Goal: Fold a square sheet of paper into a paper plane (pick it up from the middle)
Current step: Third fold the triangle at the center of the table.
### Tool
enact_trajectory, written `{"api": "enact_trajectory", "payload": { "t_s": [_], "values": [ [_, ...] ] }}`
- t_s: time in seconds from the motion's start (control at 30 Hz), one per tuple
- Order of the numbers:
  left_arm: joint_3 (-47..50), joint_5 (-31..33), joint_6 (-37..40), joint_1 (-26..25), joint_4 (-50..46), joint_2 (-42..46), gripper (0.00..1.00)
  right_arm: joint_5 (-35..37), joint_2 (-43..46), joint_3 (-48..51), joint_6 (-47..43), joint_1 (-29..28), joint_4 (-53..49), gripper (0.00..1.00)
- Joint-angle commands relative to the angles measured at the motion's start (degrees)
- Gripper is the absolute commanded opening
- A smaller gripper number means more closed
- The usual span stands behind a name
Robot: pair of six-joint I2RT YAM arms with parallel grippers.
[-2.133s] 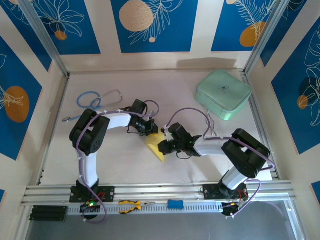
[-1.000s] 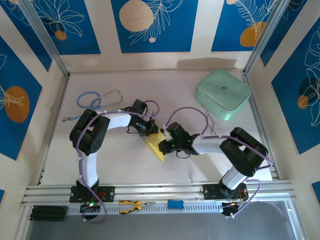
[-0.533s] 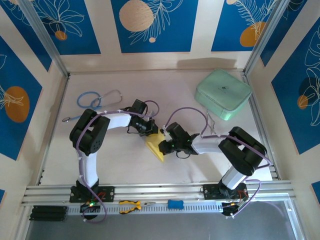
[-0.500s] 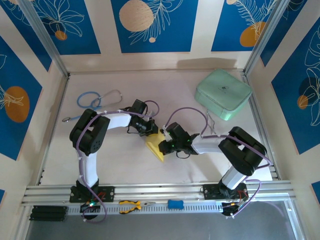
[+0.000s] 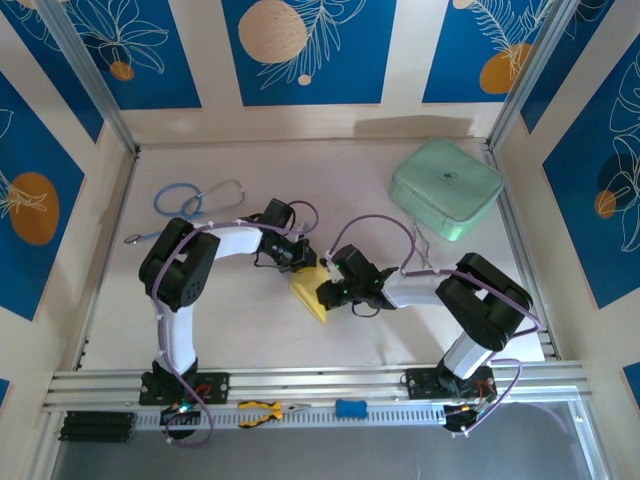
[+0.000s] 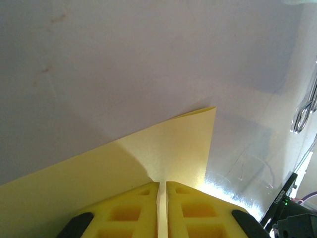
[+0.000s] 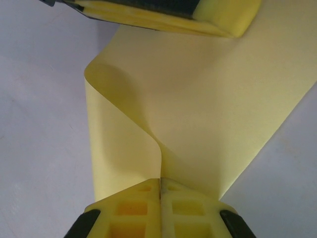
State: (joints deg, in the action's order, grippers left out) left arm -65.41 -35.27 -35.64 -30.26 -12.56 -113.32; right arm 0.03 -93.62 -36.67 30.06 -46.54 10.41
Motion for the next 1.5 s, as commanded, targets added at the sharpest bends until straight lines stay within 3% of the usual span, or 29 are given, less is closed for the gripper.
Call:
{"api": "enact_trajectory", "payload": {
  "t_s": [0.0, 0.27, 0.53, 0.77, 0.9, 0.97, 1.23, 1.47],
  "values": [
    [-1.18, 3.24, 0.59, -0.1, -1.46, 2.86, 0.17, 1.05, -2.13, 0.23, -0.39, -0.65, -1.72, 0.04],
    [-4.26, 9.25, 1.78, 0.21, -6.1, 6.5, 0.38, 0.94, -3.11, 0.28, -0.7, -0.69, -1.28, 0.03],
    [4.01, 17.26, -0.61, 1.07, -6.22, 18.39, 0.42, 0.78, -3.06, 0.04, -0.8, -0.48, -0.92, 0.03],
    [18.8, 12.39, -7.14, 1.08, 4.21, 31.29, 0.22, 0.39, -2.68, -0.75, -1.23, -0.04, -2.08, 0.04],
    [32.0, 5.28, -17.63, 0.33, 24.81, 37.02, 0.11, 0.7, -2.35, -0.62, -1.25, 0.04, -3.12, 0.04],
    [36.39, 4.58, -21.16, -0.21, 30.24, 38.28, 0.07, 0.69, -2.35, -0.61, -1.23, 0.04, -3.22, 0.04],
    [41.39, 3.48, -22.56, -2.41, 36.88, 37.32, 0.06, 0.95, -2.0, -1.58, -1.94, -0.11, -4.97, 0.03],
    [42.52, 3.8, -25.63, -4.87, 45.02, 30.99, 0.04, 1.37, -2.7, -1.95, -1.34, -0.47, -5.22, 0.03]
  ]
}}
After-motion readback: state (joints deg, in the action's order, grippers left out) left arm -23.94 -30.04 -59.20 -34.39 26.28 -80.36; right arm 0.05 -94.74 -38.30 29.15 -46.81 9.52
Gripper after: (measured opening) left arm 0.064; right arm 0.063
